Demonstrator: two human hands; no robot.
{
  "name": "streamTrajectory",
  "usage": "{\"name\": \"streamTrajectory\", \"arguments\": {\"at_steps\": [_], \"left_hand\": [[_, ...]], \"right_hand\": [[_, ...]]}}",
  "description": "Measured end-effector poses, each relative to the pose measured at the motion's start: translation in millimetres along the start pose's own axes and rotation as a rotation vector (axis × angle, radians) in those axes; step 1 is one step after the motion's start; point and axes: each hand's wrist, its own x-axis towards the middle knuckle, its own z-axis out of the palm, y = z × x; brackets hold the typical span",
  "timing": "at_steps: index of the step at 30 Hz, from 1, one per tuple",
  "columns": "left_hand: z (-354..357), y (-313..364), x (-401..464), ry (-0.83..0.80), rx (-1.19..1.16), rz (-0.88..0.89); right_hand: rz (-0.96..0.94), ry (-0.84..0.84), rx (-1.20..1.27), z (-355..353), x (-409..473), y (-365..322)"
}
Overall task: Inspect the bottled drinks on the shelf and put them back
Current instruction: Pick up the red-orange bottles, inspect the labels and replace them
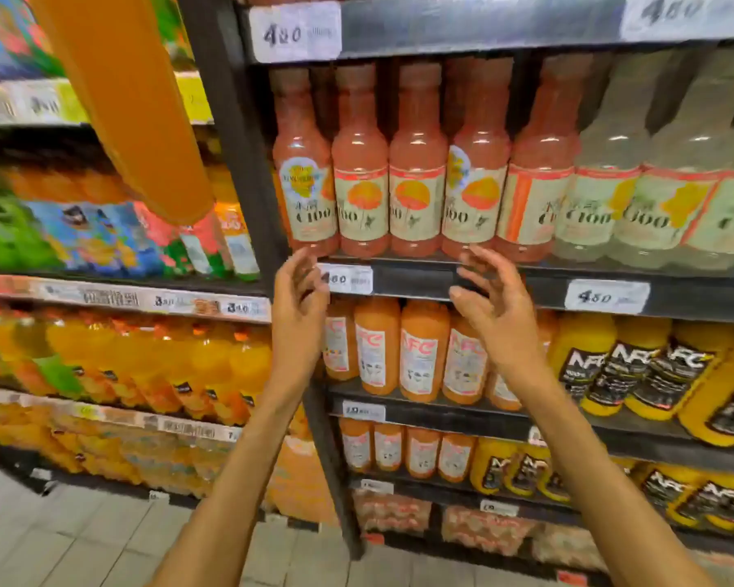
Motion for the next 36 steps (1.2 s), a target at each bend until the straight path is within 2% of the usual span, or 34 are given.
{"name": "streamTrajectory", "arguments": {"at_steps": [3,5,11,15,20,23,25,30,36], "left_hand": [[3.8,8.9,25.7,0.009,0.09,0.107],[13.1,13.8,36.6,-0.001,0.135,0.155],[35.9,11.5,51.9,0.124,0.298,0.275],[54.3,10.0,57.7,0.287,0.335,0.219],[63.1,2.3,76.9,0.403,0.418,-0.069],[63.7,-1.6,78.6,0.431,0.444,-0.047],[65.1,-3.5,74.5,0.452,0.453,-0.004],[70.7,-13.0,54.0,0.425,0.479,0.137],[68.8,-22.3,44.1,0.415,0.547,0.244]], "right_hand": [[-0.076,0.053,-0.019,16.0,31.0,-17.7],[-0.123,0.042,-0.019,33.3,51.4,-32.2],[-0.292,-0.027,-0.1,76.3,105.0,-68.4],[-0.317,-0.035,-0.19,101.7,132.1,-87.4],[-0.408,-0.089,-0.485,132.4,143.9,-88.7],[-0.361,-0.044,-0.714,143.4,155.0,-88.3],[-0.311,-0.01,-0.777,149.5,160.0,-88.1],[-0.341,0.126,-0.797,158.1,155.1,-82.1],[-0.394,0.135,-0.554,144.0,150.6,-79.0]]}}
